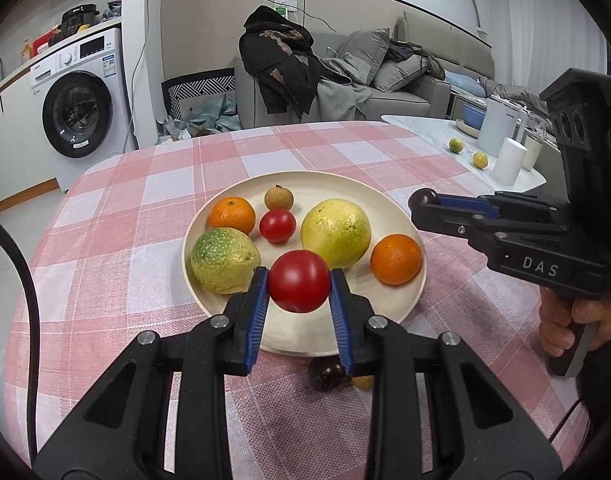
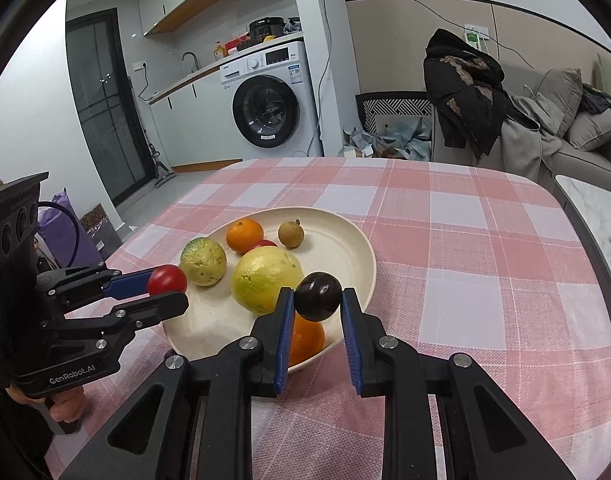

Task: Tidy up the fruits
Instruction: 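Carry the tomato and plum onto the cream plate and open both tools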

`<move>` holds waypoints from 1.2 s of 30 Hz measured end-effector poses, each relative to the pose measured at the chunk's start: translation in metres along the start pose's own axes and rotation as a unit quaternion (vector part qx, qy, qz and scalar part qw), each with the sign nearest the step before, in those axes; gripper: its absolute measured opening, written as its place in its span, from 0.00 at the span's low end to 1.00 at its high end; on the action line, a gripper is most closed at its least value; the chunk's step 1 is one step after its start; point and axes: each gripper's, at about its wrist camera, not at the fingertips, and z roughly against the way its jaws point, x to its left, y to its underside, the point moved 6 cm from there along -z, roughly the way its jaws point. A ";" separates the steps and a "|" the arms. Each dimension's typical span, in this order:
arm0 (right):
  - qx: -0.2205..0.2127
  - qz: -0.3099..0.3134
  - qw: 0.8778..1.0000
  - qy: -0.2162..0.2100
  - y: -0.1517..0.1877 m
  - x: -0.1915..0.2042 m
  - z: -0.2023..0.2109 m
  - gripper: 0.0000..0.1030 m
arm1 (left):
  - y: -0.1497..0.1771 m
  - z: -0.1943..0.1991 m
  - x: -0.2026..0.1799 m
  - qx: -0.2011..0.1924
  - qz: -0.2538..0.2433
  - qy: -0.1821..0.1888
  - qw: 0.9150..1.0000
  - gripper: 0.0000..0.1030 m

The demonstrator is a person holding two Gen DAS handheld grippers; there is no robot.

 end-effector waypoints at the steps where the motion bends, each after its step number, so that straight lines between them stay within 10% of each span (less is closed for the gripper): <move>1: 0.000 0.001 1.000 0.001 0.001 0.000 -0.001 0.23 | 0.000 -0.001 0.001 0.001 0.003 0.001 1.000 0.26; 15: 0.008 0.018 1.000 0.024 0.005 0.004 -0.006 0.27 | 0.002 -0.008 0.006 0.001 0.005 -0.005 1.000 0.26; 22: -0.005 0.016 1.000 0.022 0.004 0.004 0.001 0.50 | 0.002 -0.003 0.009 -0.004 0.008 -0.008 1.000 0.28; 30: -0.015 0.019 1.000 0.015 0.005 0.008 0.011 0.85 | 0.004 0.020 0.016 -0.034 0.019 -0.032 0.999 0.83; 36: -0.013 0.015 1.000 0.015 0.006 0.009 0.017 0.99 | 0.010 0.037 0.025 -0.039 0.025 -0.040 0.998 0.92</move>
